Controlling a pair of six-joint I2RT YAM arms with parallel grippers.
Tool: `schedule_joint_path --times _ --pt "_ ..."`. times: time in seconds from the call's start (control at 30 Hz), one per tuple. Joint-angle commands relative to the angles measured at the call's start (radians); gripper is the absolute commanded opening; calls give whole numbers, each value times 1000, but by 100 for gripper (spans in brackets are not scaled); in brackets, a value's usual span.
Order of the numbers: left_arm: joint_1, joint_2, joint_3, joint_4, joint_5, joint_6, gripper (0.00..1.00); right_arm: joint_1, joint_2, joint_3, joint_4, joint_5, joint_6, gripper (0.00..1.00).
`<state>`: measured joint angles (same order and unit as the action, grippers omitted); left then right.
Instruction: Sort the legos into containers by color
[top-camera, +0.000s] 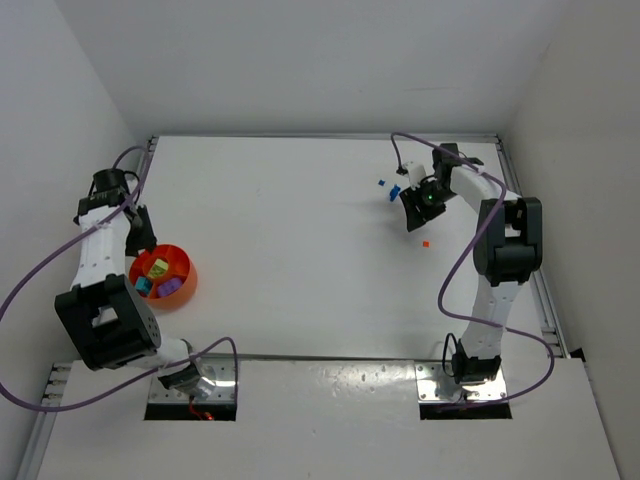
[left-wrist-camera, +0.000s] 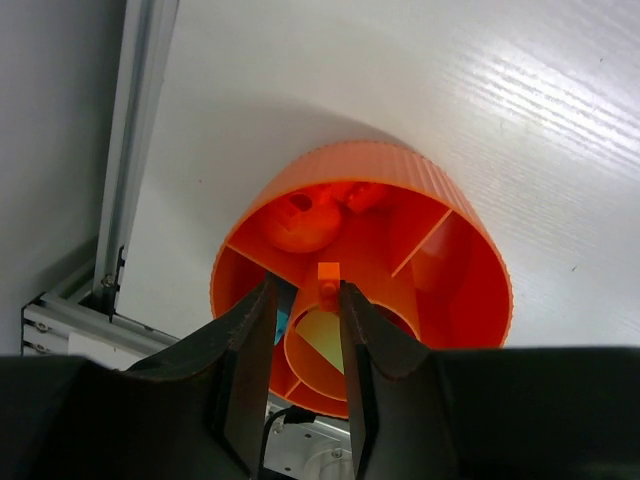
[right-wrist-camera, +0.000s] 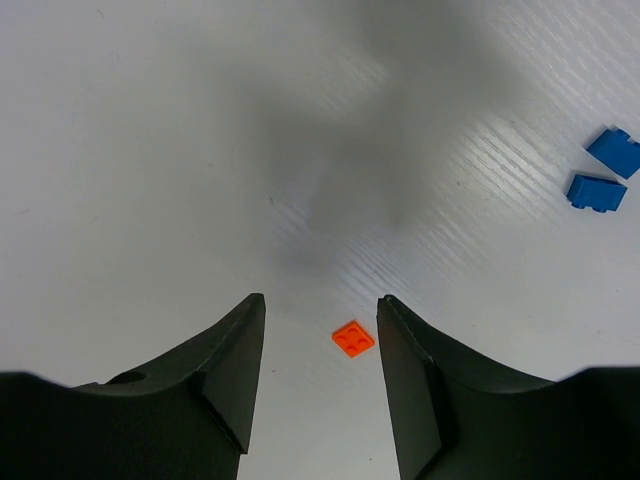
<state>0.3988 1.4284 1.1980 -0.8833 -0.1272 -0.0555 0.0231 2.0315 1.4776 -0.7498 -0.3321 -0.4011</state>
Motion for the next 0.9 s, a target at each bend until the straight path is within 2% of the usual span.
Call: schedule_joint_path --times 0.0,0.7,0.87 --pt "-5 -36 -15 3 -3 9 37 0 -16 52 6 1 -16 49" --pt "5 23 25 3 32 9 37 9 3 64 -3 1 -16 49" --pt "5 -55 81 23 158 83 37 9 12 82 -3 24 -16 49"
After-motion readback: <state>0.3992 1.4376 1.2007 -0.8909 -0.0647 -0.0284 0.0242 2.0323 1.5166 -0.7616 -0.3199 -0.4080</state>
